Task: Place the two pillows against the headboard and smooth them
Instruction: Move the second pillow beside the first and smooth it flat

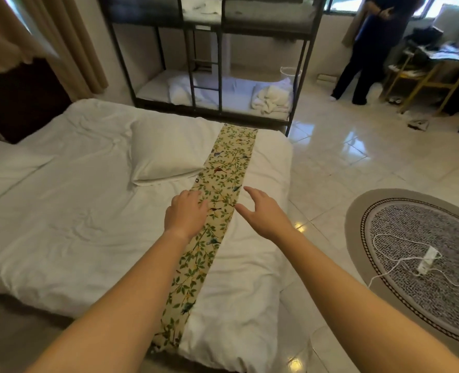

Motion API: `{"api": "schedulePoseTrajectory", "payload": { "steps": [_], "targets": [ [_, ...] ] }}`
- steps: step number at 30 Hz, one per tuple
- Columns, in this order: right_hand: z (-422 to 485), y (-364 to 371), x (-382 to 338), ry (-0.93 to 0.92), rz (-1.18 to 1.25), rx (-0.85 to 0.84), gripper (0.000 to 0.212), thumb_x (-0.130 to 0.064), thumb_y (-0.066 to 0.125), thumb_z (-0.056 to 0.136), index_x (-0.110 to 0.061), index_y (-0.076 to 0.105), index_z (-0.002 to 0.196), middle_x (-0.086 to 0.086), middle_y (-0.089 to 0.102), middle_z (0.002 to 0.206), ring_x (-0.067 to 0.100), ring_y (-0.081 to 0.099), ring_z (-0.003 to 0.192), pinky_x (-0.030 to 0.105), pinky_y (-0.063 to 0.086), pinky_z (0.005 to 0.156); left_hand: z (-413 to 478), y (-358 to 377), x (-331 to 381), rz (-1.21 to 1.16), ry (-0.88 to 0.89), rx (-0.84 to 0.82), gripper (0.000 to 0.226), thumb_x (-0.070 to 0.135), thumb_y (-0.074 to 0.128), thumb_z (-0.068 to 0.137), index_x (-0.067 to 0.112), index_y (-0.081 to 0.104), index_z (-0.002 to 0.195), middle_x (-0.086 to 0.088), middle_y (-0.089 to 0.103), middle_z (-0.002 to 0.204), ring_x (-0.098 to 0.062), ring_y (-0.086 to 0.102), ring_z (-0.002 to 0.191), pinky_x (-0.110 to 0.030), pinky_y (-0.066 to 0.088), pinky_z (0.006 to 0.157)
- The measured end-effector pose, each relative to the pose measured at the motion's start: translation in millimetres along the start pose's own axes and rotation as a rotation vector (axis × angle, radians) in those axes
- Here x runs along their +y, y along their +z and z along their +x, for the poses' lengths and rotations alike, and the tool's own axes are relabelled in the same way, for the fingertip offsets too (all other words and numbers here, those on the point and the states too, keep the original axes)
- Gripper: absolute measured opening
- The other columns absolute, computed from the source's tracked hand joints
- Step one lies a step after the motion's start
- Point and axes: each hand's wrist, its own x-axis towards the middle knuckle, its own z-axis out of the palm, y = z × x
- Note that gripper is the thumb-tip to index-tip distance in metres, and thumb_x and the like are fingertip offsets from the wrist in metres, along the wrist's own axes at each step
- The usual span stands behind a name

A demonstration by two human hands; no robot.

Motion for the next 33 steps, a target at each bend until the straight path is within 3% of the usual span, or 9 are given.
{"api": "schedulePoseTrajectory", "payload": {
  "steps": [10,15,26,33],
  "targets": [
    [39,-29,35,-0.054,0.058,-0.049,0.076,-0.067,0.048,0.094,-0.033,0.03,0.16,-0.003,0.037,0.163,0.021,0.039,0.146,0.045,0.04,0.114,16,3,33,0.035,-0.099,0.042,0.046,0.043,0.037,0.106,0.02,0.06,0.139,-0.006,0.06,0.138,-0.03,0.053,0.127,-0.046,0.049,0.097],
    [83,-51,68,-0.133,0.033,-0.084,0.075,-0.066,0.048,0.095,-0.033,0.03,0.159,-0.003,0.036,0.164,0.022,0.039,0.146,0.045,0.039,0.114,44,15,64,0.034,-0.175,0.103,0.05,0.042,0.038,0.106,0.02,0.053,0.148,-0.007,0.055,0.147,-0.031,0.049,0.134,-0.047,0.047,0.103],
    [189,-139,154,-0.316,-0.002,-0.205,0.074,-0.065,0.05,0.095,-0.031,0.032,0.159,-0.002,0.04,0.161,0.023,0.043,0.143,0.044,0.042,0.11,107,68,183,-0.056,-0.381,0.193,0.053,0.044,0.036,0.106,0.021,0.05,0.152,-0.008,0.052,0.151,-0.031,0.045,0.138,-0.049,0.045,0.107],
    [263,-183,198,-0.358,0.01,-0.225,0.076,-0.067,0.048,0.095,-0.031,0.032,0.159,-0.001,0.039,0.163,0.023,0.042,0.145,0.044,0.041,0.112,167,88,242,-0.058,-0.398,0.237,0.051,0.044,0.037,0.107,0.021,0.051,0.15,-0.008,0.053,0.15,-0.032,0.046,0.136,-0.048,0.045,0.107]
  ]
}}
